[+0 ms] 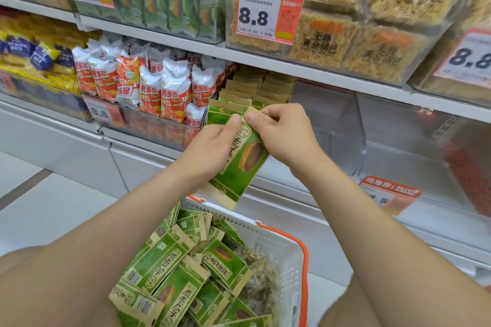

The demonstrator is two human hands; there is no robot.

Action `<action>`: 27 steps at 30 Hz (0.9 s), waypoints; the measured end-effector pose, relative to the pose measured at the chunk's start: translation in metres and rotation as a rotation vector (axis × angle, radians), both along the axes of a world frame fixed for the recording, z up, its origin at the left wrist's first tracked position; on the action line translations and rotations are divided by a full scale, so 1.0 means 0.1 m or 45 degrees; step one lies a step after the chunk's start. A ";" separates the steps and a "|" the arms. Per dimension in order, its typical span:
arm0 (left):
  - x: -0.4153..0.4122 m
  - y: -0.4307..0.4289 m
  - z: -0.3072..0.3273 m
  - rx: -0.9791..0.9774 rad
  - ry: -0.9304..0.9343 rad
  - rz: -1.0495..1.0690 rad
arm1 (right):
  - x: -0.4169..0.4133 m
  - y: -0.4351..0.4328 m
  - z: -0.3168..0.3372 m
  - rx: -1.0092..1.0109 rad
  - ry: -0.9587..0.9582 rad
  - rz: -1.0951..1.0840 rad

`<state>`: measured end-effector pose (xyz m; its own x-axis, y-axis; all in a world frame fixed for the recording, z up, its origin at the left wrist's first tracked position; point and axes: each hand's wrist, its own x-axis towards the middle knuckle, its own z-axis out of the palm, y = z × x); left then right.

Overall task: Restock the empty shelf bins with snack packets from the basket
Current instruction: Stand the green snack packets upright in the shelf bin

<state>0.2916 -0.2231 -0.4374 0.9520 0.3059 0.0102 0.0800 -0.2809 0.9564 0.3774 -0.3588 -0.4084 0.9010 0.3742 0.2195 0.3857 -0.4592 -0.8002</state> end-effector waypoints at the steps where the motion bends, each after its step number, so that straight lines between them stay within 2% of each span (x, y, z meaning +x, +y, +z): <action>1: 0.03 0.00 -0.03 0.107 -0.049 0.018 | 0.01 0.00 -0.01 0.034 0.045 0.000; 4: 0.08 0.03 -0.11 0.304 -0.172 0.080 | 0.04 -0.01 -0.01 0.107 0.208 0.032; 8: 0.12 0.04 -0.16 0.360 -0.285 0.204 | 0.06 -0.01 0.03 0.156 0.325 0.022; 13: 0.11 0.05 -0.12 0.605 -0.333 0.570 | 0.10 0.06 -0.07 0.132 0.199 -0.235; 15: 0.12 0.10 -0.13 0.592 -0.351 0.674 | 0.14 0.05 -0.06 0.205 0.146 -0.358; 17: 0.14 0.13 -0.15 0.371 -0.365 0.707 | 0.16 0.03 -0.02 0.349 0.201 -0.417; 19: 0.13 0.10 -0.14 -0.027 -0.315 0.671 | 0.16 0.02 -0.02 0.453 0.351 -0.396; 20: 0.12 0.07 -0.13 -0.214 -0.292 0.625 | 0.15 0.02 -0.01 0.477 0.436 -0.337; 22: 0.11 0.06 -0.12 -0.425 -0.302 0.579 | 0.10 0.00 0.01 0.481 0.598 -0.138; 24: 0.10 0.13 -0.09 -0.511 -0.329 0.612 | 0.05 -0.06 0.07 0.286 0.640 0.056; 27: 0.07 0.24 -0.01 -0.746 -0.286 0.593 | 0.02 -0.12 0.04 -0.302 0.367 0.197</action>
